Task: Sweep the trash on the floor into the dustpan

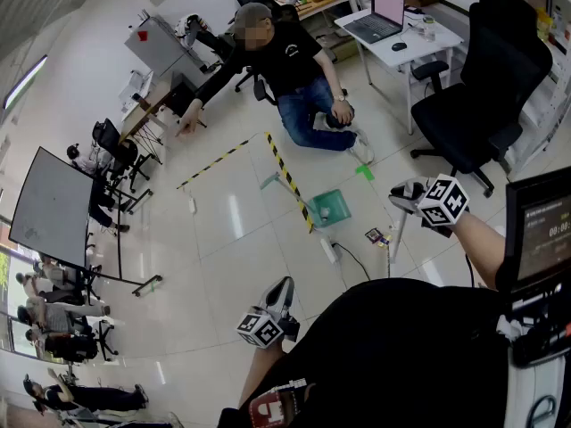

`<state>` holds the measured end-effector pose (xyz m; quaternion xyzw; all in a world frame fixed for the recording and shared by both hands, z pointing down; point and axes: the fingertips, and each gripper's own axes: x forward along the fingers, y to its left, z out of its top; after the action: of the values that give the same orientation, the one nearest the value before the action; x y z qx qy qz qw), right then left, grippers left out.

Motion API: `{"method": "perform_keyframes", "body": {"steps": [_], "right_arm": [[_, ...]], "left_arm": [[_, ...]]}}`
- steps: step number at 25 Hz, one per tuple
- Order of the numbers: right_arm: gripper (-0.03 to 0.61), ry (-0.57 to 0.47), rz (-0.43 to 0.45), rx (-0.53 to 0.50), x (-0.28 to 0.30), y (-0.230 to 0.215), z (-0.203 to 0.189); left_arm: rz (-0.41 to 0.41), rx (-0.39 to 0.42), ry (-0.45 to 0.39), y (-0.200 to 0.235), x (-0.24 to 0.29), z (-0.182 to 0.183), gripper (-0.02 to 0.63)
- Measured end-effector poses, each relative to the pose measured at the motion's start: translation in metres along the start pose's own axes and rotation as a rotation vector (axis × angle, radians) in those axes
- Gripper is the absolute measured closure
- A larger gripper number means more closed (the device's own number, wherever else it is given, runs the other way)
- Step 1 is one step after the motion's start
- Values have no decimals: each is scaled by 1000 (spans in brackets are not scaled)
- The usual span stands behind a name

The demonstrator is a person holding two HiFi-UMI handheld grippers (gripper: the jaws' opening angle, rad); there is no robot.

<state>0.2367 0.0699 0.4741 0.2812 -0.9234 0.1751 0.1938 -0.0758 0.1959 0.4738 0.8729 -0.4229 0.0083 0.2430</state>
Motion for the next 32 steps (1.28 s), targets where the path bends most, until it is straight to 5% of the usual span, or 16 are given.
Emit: {"method": "perform_keyframes", "body": {"steps": [12,18,26,29,32], "right_arm": [[526,-22,-117,117,-31,-110,-3],[526,-5,-230,178,13,-124,1],[529,47,-418,260,73,-131,39],[529,91,-418,249,97,-137,45],[529,140,-340,199,131,-150,63]], "left_arm": [[-6,-15,42,-36,81,0,618],[-65,-41,52,37,74,-7,618],[-254,-94,110,152,78,25,618],[-267,-114,141,175,88,31,618],[-189,-119,121,191,97,51,618]]}}
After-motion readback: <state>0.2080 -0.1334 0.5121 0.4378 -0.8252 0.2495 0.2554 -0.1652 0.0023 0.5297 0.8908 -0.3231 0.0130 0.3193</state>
